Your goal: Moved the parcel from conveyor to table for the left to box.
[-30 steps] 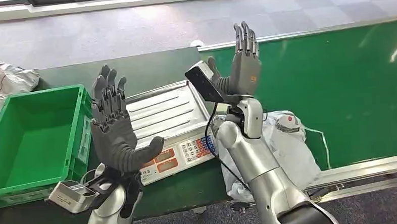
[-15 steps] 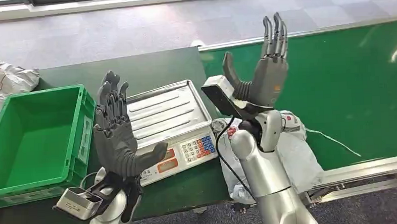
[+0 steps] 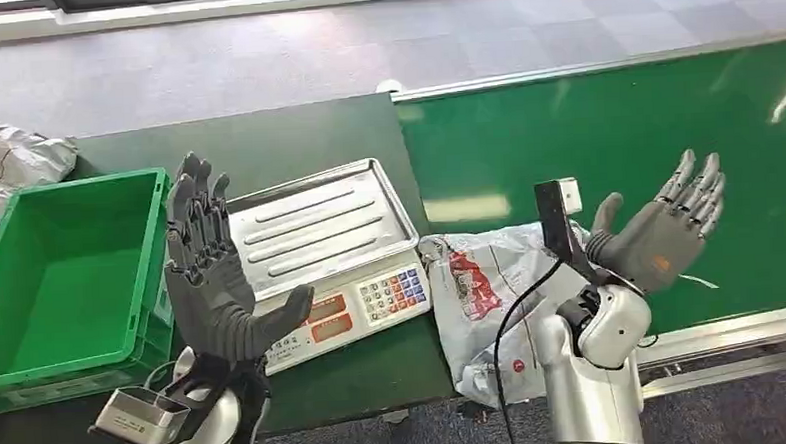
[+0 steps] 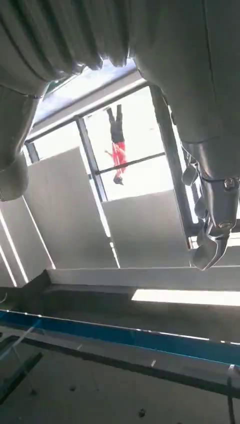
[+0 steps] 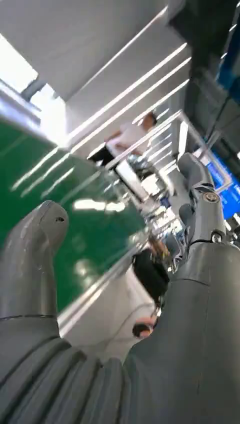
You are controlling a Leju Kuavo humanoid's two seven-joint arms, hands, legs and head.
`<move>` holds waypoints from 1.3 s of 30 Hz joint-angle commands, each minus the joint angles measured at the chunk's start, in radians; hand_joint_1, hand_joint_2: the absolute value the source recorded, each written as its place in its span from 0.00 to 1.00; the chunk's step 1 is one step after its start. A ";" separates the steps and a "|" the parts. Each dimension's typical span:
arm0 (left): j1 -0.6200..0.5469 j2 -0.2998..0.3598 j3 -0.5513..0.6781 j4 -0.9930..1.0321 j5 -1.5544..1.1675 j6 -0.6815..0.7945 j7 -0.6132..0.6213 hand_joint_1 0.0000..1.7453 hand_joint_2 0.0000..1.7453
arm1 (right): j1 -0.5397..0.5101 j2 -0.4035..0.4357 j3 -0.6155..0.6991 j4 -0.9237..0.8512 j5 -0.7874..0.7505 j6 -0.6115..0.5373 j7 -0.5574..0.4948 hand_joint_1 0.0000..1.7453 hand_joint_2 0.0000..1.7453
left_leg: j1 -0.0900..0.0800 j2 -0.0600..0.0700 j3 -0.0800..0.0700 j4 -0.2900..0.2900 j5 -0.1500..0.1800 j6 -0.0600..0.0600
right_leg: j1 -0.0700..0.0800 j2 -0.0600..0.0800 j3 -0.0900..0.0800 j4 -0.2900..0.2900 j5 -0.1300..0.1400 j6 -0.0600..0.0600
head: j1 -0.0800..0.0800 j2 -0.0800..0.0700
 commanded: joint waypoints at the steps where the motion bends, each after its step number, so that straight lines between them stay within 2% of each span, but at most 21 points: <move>1: 0.030 0.006 0.073 -0.019 -0.014 -0.024 0.009 0.00 1.00 | -0.002 -0.137 -0.050 0.506 0.022 0.278 0.123 0.00 1.00 | 0.002 -0.002 0.007 -0.005 0.000 0.001 | 0.003 0.001 0.008 -0.006 0.001 -0.001 | 0.000 0.000; 2: 0.035 0.002 0.076 -0.032 -0.019 -0.030 0.012 0.00 1.00 | -0.041 -0.143 -0.064 0.626 0.022 0.298 0.089 0.00 1.00 | 0.003 0.001 0.008 -0.005 0.000 0.001 | 0.003 0.003 0.008 -0.007 0.001 -0.001 | 0.000 0.000; 4: 0.037 0.002 0.075 -0.041 -0.023 -0.034 0.015 0.00 1.00 | -0.056 -0.149 -0.053 0.685 0.022 0.291 0.082 0.00 1.00 | 0.003 0.002 0.009 -0.007 0.001 0.002 | 0.002 0.007 0.009 -0.008 0.002 -0.001 | 0.000 0.000; 8: 0.041 0.003 0.077 -0.050 -0.028 -0.033 0.017 0.00 1.00 | -0.101 -0.143 -0.052 0.781 0.022 0.302 0.048 0.00 1.00 | 0.002 0.000 0.003 -0.003 0.000 0.001 | 0.001 0.002 0.003 -0.003 0.000 -0.001 | 0.001 0.000; 10: 0.041 0.003 0.078 -0.050 -0.028 -0.032 0.017 0.00 1.00 | -0.124 -0.142 -0.054 0.824 0.016 0.305 0.032 0.00 1.00 | 0.002 0.001 0.006 -0.005 0.000 0.001 | 0.002 0.005 0.006 -0.005 0.001 -0.002 | 0.000 0.000; 14: 0.035 0.004 0.076 -0.046 -0.029 -0.030 0.017 0.00 1.00 | -0.167 -0.151 -0.054 0.895 0.017 0.317 0.027 0.00 1.00 | 0.001 0.000 0.002 -0.002 0.000 0.001 | 0.001 0.003 0.002 -0.001 0.000 -0.001 | 0.000 0.000; 16: 0.027 0.014 0.064 -0.042 -0.033 -0.028 0.013 0.00 1.00 | -0.204 -0.151 -0.070 0.953 -0.007 0.303 -0.040 0.00 1.00 | 0.001 0.000 0.002 -0.002 0.000 0.001 | 0.001 0.002 0.002 -0.001 0.000 -0.001 | 0.000 0.000; 17: 0.022 0.017 0.062 -0.039 -0.034 -0.020 0.007 0.00 1.00 | -0.221 -0.143 -0.095 0.973 -0.080 0.316 -0.195 0.00 1.00 | 0.001 0.000 0.003 -0.003 0.000 0.001 | 0.001 0.004 0.003 -0.002 0.001 -0.001 | 0.000 0.000; 18: 0.000 0.030 0.050 -0.030 -0.026 -0.015 -0.010 0.00 1.00 | -0.257 -0.132 -0.099 1.024 -0.230 0.466 -0.625 0.00 1.00 | 0.001 0.000 0.001 -0.001 0.000 0.001 | 0.001 0.002 0.001 -0.001 0.000 -0.001 | 0.000 0.000; 20: -0.017 0.030 0.050 -0.013 -0.021 -0.012 -0.010 0.00 1.00 | -0.265 -0.126 -0.095 1.034 -0.235 0.470 -0.625 0.00 1.00 | 0.001 0.000 0.001 -0.001 0.000 0.000 | 0.001 0.002 0.001 0.000 0.000 -0.001 | 0.000 0.000; 23: -0.031 0.039 0.038 -0.004 -0.016 -0.007 -0.010 0.00 1.00 | -0.273 -0.123 -0.075 1.056 -0.254 0.520 -0.712 0.00 1.00 | 0.001 0.002 0.003 -0.002 0.001 0.000 | 0.001 0.004 0.001 -0.001 0.001 -0.002 | 0.000 0.000; 27: -0.051 0.041 0.031 0.018 -0.012 0.005 -0.010 0.00 1.00 | -0.285 -0.123 -0.033 1.067 -0.245 0.515 -0.643 0.00 1.00 | 0.001 0.002 0.003 -0.001 0.000 0.000 | 0.001 0.004 0.001 -0.001 0.000 -0.001 | 0.000 0.000; 37: -0.048 0.038 0.032 0.013 -0.011 0.002 -0.010 0.00 1.00 | -0.286 -0.128 -0.027 1.069 -0.242 0.515 -0.632 0.00 1.00 | 0.001 0.002 0.004 -0.002 0.001 0.000 | 0.001 0.005 0.002 -0.001 0.001 -0.002 | 0.000 0.000; 38: -0.046 0.035 0.035 0.013 -0.014 -0.003 -0.010 0.00 1.00 | -0.289 -0.130 -0.023 1.073 -0.245 0.520 -0.618 0.62 1.00 | 0.002 0.002 0.004 -0.003 0.001 0.001 | 0.002 0.005 0.003 -0.002 0.001 -0.003 | 0.000 0.000; 39: -0.044 0.029 0.039 0.012 -0.020 -0.005 -0.010 0.00 1.00 | -0.290 -0.133 -0.018 1.072 -0.246 0.505 -0.603 1.00 1.00 | 0.001 0.002 0.003 -0.002 0.001 0.000 | 0.001 0.005 0.002 -0.001 0.001 -0.002 | 0.000 0.000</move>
